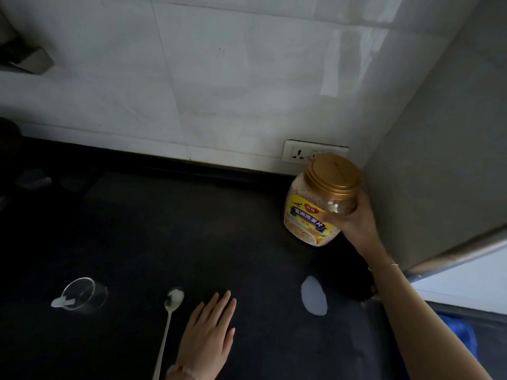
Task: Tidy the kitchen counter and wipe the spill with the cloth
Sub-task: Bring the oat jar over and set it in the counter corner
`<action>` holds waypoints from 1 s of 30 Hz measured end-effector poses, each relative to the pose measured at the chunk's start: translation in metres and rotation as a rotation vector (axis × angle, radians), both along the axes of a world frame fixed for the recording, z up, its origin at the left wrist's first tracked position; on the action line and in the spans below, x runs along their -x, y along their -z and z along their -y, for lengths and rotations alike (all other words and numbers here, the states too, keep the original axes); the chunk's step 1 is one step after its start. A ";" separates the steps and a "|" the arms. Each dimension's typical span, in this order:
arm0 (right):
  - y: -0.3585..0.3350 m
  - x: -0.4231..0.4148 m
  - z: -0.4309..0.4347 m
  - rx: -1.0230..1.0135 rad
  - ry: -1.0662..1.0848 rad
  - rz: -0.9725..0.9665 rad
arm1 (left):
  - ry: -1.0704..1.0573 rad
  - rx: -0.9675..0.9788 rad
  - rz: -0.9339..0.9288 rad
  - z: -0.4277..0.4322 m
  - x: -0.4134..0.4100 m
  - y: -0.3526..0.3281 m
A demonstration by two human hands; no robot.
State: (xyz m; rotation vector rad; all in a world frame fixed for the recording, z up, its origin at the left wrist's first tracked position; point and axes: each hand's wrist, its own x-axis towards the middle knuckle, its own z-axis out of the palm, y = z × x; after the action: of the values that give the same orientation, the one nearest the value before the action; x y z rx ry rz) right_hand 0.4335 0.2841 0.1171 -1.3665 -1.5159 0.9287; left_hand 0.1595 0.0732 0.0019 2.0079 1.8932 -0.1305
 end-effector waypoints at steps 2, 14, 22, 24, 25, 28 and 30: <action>0.001 -0.008 -0.003 0.006 -0.009 0.012 | -0.004 -0.018 0.021 0.000 -0.001 -0.001; 0.012 -0.020 -0.025 -0.062 0.107 0.016 | -0.013 -0.039 -0.006 0.000 -0.004 -0.001; 0.033 -0.026 -0.037 -0.046 0.208 0.160 | -0.027 -0.052 -0.013 0.003 -0.006 -0.004; 0.038 -0.027 -0.039 -0.018 0.226 0.179 | -0.016 -0.069 0.019 0.003 -0.007 -0.006; 0.039 -0.027 -0.039 -0.014 0.229 0.185 | -0.014 -0.067 0.031 0.003 -0.007 -0.007; 0.028 -0.024 -0.032 0.002 0.213 0.155 | -0.016 -0.076 0.026 0.003 -0.006 -0.007; 0.021 -0.020 -0.022 0.029 0.224 0.125 | -0.004 -0.074 0.009 0.002 -0.005 -0.006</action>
State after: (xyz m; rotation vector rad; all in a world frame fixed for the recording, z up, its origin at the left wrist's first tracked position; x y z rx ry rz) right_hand 0.4531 0.3063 0.0965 -1.6042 -1.4097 0.7395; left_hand 0.1650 0.0708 0.0075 2.0494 1.9225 -0.0506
